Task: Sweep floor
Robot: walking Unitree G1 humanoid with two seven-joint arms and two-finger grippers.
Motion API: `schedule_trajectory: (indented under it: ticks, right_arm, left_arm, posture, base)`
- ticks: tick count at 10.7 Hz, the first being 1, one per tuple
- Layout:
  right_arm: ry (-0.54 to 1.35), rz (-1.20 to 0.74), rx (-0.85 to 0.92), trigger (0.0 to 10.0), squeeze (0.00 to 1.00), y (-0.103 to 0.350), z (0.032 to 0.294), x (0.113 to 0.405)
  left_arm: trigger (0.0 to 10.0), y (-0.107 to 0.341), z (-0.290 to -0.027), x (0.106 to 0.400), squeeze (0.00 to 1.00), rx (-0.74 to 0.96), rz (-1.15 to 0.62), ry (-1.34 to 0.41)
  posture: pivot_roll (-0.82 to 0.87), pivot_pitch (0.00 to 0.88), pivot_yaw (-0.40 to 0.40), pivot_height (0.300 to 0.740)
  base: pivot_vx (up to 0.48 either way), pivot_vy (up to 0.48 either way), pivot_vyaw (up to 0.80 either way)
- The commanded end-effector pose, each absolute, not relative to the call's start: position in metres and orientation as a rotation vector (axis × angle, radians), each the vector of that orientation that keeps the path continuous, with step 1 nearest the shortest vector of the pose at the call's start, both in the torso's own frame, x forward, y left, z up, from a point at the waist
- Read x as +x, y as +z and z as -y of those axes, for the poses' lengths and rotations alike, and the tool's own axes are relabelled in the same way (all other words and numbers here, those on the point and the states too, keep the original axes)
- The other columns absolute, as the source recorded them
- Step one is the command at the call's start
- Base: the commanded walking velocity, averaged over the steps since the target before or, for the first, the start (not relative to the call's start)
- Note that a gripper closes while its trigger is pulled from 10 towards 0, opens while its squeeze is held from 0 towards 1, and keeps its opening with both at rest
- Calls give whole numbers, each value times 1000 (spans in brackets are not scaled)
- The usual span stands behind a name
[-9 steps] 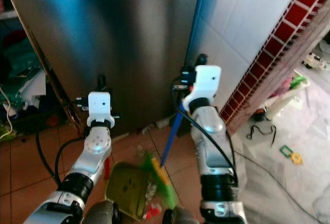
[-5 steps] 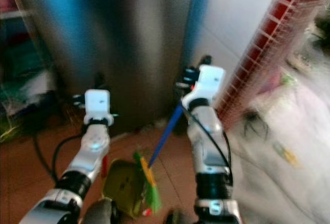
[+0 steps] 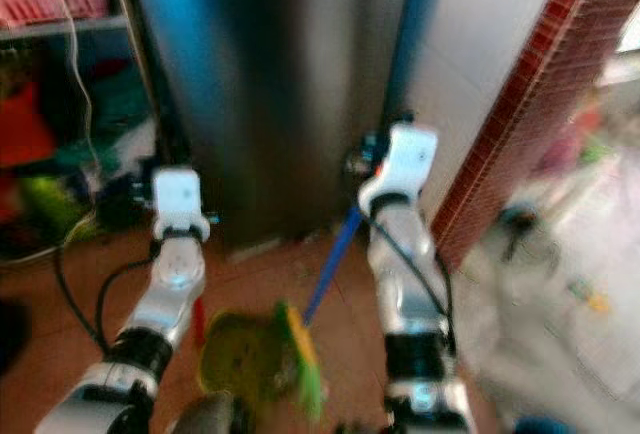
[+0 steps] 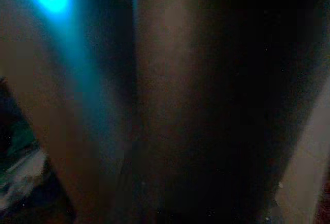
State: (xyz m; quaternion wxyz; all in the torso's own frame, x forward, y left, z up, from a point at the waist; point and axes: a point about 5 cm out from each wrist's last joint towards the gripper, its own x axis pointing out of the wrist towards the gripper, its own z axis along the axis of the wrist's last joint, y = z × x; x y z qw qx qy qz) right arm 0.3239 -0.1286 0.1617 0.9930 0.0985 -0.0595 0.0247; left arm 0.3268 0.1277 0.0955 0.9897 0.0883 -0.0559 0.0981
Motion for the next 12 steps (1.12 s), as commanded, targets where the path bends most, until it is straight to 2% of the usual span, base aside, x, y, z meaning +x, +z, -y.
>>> schedule_trajectory:
  ticks: [1,4,5,7,12]
  right_arm:
    - [42,201,191,10000,0,178,129,326]
    - [19,240,226,10000,0,194,131,335]
    - [33,258,179,10000,0,197,131,337]
    - [33,295,-34,10000,0,185,138,333]
    - [-51,238,-102,10000,0,162,144,325]
  left_arm:
    - [10000,123,-128,333,0,183,234,203]
    - [10000,122,-140,327,0,219,252,237]
    - [10000,115,-143,324,0,205,219,253]
    - [10000,110,-140,317,0,213,219,235]
    - [10000,94,-131,315,0,253,157,178]
  posture:
    - [-95,0,-20,740]
    - [-77,0,-19,740]
    - [-80,0,-18,740]
    - [-79,3,-20,740]
    - [-92,28,-16,740]
  base:
    - [0,0,0]
    - [0,0,0]
    - [0,0,0]
    - [0,0,0]
    - [0,0,0]
